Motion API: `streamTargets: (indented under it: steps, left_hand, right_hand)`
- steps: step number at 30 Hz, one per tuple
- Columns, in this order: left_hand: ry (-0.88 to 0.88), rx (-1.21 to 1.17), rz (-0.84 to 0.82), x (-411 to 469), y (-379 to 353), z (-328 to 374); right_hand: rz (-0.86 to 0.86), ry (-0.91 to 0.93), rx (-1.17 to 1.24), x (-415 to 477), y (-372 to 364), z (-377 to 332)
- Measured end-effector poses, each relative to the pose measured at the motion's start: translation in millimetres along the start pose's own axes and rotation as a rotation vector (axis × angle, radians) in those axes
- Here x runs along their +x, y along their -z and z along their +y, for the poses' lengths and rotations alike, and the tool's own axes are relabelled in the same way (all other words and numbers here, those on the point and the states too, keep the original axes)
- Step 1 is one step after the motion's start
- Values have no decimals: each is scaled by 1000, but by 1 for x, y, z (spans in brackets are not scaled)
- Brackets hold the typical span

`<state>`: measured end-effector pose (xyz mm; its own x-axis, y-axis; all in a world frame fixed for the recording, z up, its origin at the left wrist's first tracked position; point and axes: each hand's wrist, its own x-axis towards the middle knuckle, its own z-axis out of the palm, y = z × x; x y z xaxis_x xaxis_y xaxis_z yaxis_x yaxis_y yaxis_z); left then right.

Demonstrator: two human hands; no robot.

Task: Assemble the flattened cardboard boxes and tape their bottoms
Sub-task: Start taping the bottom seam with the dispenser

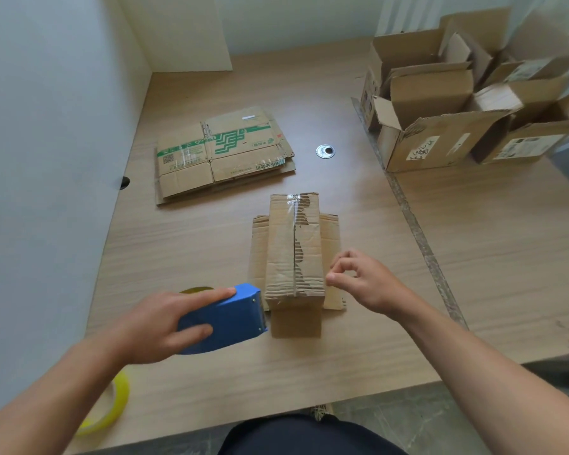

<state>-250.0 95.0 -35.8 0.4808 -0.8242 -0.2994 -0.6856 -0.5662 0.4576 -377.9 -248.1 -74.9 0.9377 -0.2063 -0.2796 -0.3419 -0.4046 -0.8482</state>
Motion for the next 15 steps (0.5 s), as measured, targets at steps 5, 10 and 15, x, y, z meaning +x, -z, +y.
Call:
streamTargets:
  steps: [5, 10, 15]
  left_hand:
    - [3, -63, -104, 19, 16, 6]
    - [49, -87, -113, 29, 13, 6]
    - [158, -122, -226, 48, 18, 14]
  right_hand:
    - [74, -103, 83, -8, -7, 14]
    - [94, -171, 93, -7, -14, 20]
    - [71, -269, 101, -8, -27, 32]
